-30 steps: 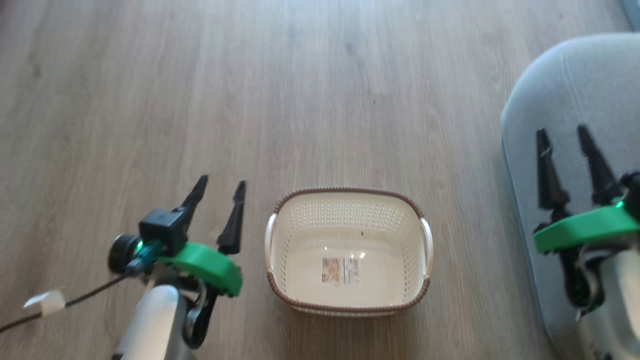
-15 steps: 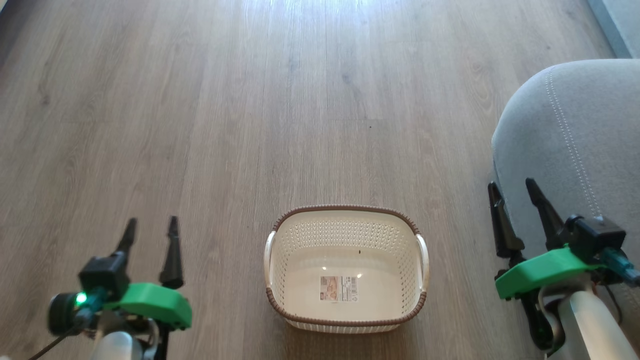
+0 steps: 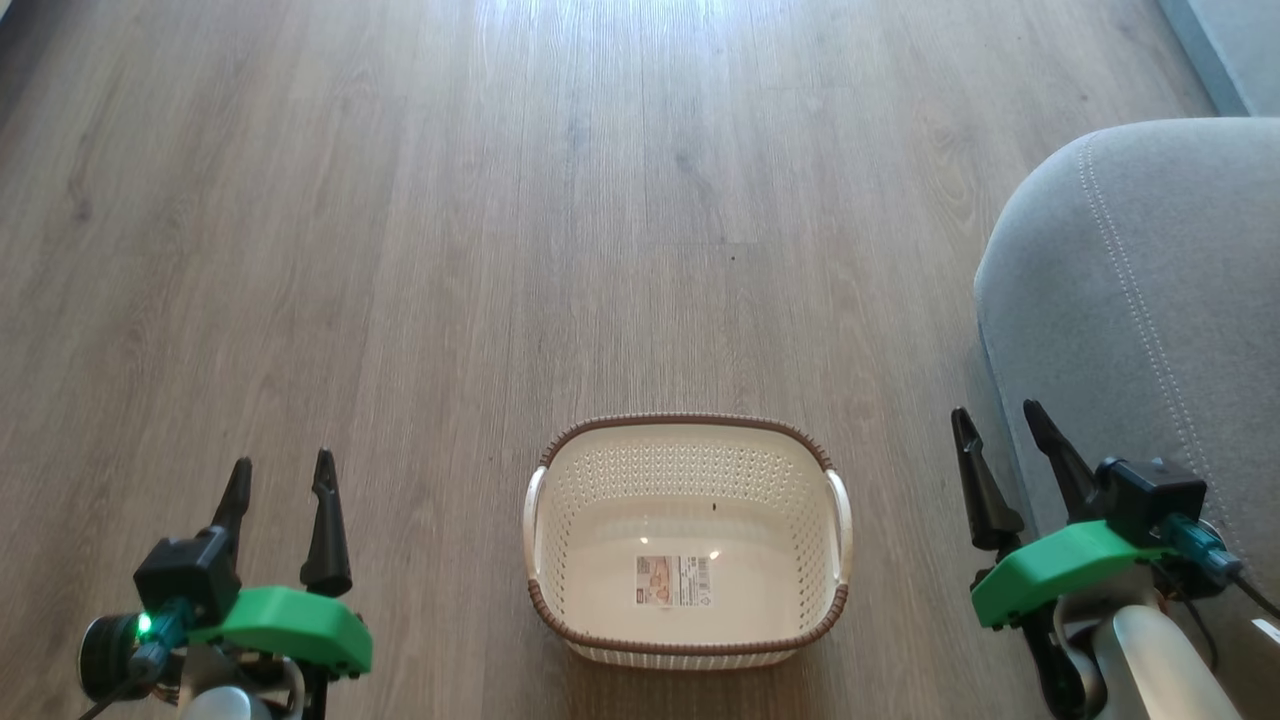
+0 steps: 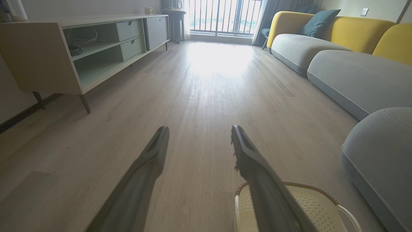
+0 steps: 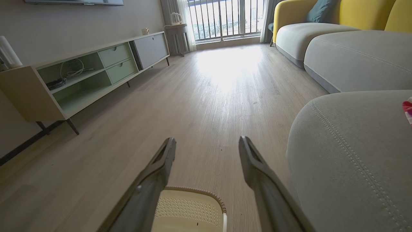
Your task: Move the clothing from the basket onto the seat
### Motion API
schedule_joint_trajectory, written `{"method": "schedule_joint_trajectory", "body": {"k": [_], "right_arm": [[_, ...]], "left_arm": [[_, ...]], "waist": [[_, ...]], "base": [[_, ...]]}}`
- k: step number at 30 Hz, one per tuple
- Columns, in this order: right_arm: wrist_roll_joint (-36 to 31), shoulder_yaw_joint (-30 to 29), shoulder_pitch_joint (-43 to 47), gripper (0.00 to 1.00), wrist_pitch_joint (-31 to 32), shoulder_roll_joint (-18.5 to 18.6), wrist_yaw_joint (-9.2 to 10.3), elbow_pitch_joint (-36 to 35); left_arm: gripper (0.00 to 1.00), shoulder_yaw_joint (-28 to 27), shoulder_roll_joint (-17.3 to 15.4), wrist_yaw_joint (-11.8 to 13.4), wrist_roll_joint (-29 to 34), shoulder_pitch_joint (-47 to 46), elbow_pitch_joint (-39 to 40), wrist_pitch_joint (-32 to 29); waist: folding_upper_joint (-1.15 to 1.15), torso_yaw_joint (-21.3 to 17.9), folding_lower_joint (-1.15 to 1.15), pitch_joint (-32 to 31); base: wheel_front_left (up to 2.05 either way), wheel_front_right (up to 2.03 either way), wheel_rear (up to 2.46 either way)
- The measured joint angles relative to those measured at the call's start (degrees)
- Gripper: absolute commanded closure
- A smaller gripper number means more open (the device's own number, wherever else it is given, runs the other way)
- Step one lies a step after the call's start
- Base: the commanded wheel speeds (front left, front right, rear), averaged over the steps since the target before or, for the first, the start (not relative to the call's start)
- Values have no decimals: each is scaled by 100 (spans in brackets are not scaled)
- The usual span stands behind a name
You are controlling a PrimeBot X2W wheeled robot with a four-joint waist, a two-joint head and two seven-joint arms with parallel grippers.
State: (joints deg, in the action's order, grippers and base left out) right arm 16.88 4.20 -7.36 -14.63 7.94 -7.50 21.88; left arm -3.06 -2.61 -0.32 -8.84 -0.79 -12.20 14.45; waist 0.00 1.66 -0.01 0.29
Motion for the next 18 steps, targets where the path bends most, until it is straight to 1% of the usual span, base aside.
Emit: {"method": "schedule_joint_trajectory", "body": {"k": [17,18], "right_arm": [[-133,10,-15,0,0,-7,0,65],[-133,10,-15,0,0,-7,-1,65]], "left_arm": [[0,11,1,-9,-119,0,-43,0],[0,16,1,-45,-129,-1,-49,0]], "waist": [[0,-49,0,34],[0,-53,0,36]], "base": [[0,0,0],[0,0,0]]}}
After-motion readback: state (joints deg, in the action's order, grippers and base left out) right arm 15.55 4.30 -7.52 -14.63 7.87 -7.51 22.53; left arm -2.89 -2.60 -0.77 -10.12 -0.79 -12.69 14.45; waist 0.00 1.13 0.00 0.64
